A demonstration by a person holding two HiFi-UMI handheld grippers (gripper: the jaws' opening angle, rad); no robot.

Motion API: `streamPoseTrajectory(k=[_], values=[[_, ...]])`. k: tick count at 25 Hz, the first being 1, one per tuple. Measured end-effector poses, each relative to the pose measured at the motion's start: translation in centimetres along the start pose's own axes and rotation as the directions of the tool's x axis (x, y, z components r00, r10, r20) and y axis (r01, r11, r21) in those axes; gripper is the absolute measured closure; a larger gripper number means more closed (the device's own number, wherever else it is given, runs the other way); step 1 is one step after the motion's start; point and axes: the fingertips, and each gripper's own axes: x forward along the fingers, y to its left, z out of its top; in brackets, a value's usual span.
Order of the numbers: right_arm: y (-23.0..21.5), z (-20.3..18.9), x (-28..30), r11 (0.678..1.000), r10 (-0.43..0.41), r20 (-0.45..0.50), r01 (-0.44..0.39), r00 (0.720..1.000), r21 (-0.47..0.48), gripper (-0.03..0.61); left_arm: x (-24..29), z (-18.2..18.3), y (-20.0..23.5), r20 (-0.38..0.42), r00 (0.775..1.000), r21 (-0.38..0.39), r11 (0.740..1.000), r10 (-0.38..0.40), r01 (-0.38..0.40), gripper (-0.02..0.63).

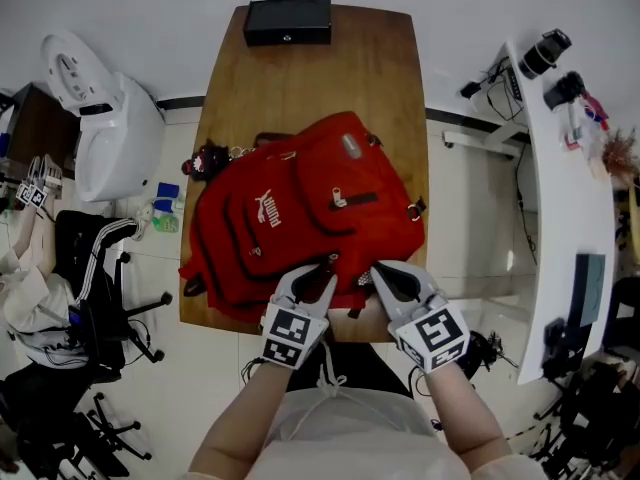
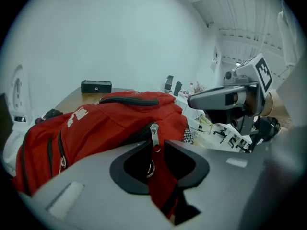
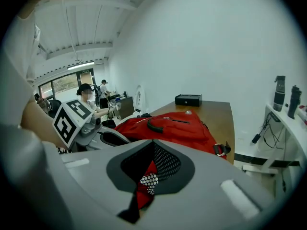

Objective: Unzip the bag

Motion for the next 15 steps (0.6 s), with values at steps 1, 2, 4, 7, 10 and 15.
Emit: streamPoseTrajectory(k=[1, 2, 4, 7, 10, 15], values=[[-0.2, -0.1, 0.2, 1.0, -0.001, -0.002, 0.001, 1.0, 0.004, 0.572, 0.2, -0.1, 0.2, -0.01, 1.0, -0.005, 1.0, 0.004, -0.004, 0.529], [-0.4, -0.3, 0.4, 1.0, -0.002, -0.004, 0.002, 1.0, 0.009, 0.572, 0.5, -0.2, 0.4, -0.022, 1.0, -0.013, 1.0, 0.002, -0.002, 0.531], [-0.7, -0.4, 0.7, 1.0, -0.002, -0.006, 0.002, 1.0, 0.015, 0.572, 1.1, -0.4, 0.5, -0.054, 0.999, -0.024, 1.0, -0.006, 0.005, 0.534], [-0.8, -0.6, 1.0, 1.0, 0.004, -0.015, -0.003, 1.0, 0.016, 0.572, 1.7, -0.4, 0.4, -0.094, 0.996, -0.01, 1.0, -0.009, 0.008, 0.54], [-1.1, -0.5, 1.2, 1.0, 0.003, -0.018, -0.003, 1.0, 0.017, 0.572, 1.4, -0.2, 0.4, -0.088, 0.995, -0.035, 0.998, -0.048, 0.045, 0.556], [-1.6, -0.2, 1.0, 1.0, -0.004, -0.017, 0.005, 1.0, 0.012, 0.572, 0.9, 0.2, -0.2, -0.061, 0.994, -0.049, 0.995, -0.092, 0.089, 0.601]])
